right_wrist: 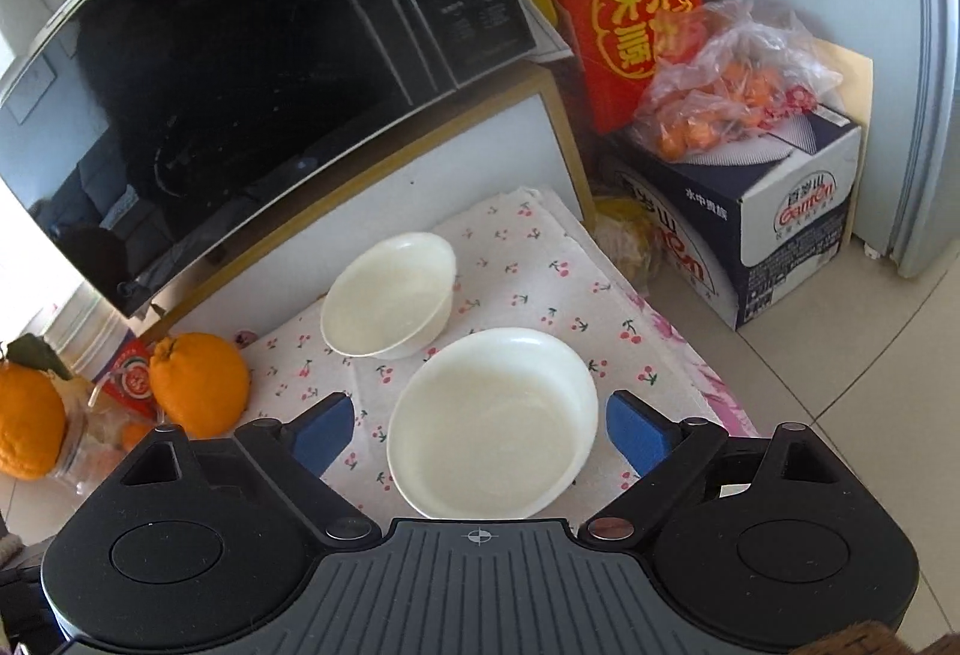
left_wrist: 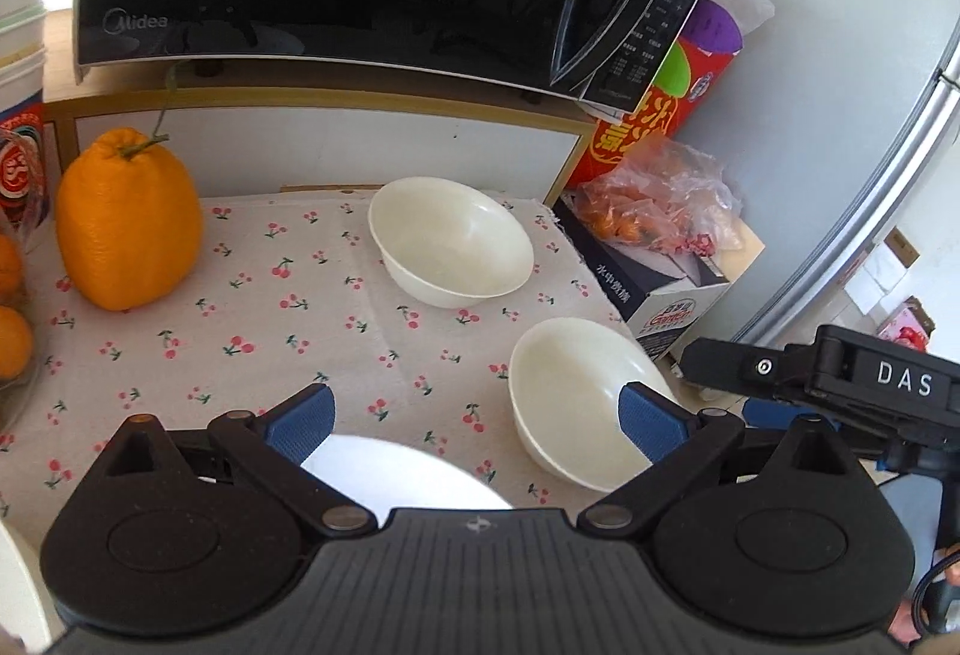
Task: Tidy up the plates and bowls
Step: 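Reach both tools toward the second white bowl under the microwave, then close both grippers on the rim of the second white bowl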
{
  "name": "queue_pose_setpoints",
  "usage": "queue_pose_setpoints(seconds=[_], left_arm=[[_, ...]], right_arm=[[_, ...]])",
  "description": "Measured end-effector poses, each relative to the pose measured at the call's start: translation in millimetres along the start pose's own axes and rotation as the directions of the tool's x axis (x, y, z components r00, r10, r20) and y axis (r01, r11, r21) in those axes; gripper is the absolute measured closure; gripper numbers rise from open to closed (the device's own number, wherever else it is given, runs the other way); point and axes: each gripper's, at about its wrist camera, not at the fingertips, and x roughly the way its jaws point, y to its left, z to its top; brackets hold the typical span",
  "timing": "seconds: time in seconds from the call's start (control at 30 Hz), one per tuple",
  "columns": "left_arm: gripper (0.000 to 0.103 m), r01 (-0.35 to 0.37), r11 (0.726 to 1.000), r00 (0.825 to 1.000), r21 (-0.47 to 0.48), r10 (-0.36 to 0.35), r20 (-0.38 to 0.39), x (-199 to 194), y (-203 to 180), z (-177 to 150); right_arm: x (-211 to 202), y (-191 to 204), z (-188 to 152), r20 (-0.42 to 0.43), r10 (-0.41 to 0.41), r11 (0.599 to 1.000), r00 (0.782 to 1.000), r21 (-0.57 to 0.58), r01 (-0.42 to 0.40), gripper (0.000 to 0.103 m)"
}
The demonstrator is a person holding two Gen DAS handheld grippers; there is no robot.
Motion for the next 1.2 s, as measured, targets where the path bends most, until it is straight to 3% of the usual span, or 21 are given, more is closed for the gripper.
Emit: queue_pose_setpoints(seconds=[0.17,0.3,0.47,0.53,0.83,1.03,1.2], left_arm=[[0.014,0.058,0.998,0.998,-0.020,-0.058,0.015,17,-2,7],[0.029,0.083,0.996,0.997,-0.031,-0.083,0.000,29,-2,10],[0.045,0.114,0.993,0.992,-0.041,-0.116,-0.049,45,-4,10],[0.052,0.111,0.993,0.991,-0.037,-0.114,-0.067,51,-4,10],[0.064,0.128,0.988,0.984,-0.082,-0.136,-0.112,64,4,9],[0.073,0.122,0.988,0.983,-0.096,-0.133,-0.129,71,4,6],[0.089,0.109,0.989,0.983,-0.099,-0.122,-0.139,81,-1,6]], right_arm=[[19,-22,2,-0.046,0.000,0.986,0.999,0.167,0.008,0.010],[35,-39,-2,-0.091,0.034,0.943,0.995,0.332,-0.002,0.011],[43,-46,-6,-0.099,0.034,0.917,0.995,0.399,0.008,0.017],[42,-47,-6,-0.094,0.022,0.916,0.995,0.400,0.017,0.025],[48,-63,-8,-0.118,0.001,0.871,0.993,0.488,0.057,0.063],[47,-72,-11,-0.116,0.002,0.835,0.993,0.547,0.062,0.077],[46,-71,-10,-0.112,0.005,0.848,0.994,0.528,0.055,0.089]])
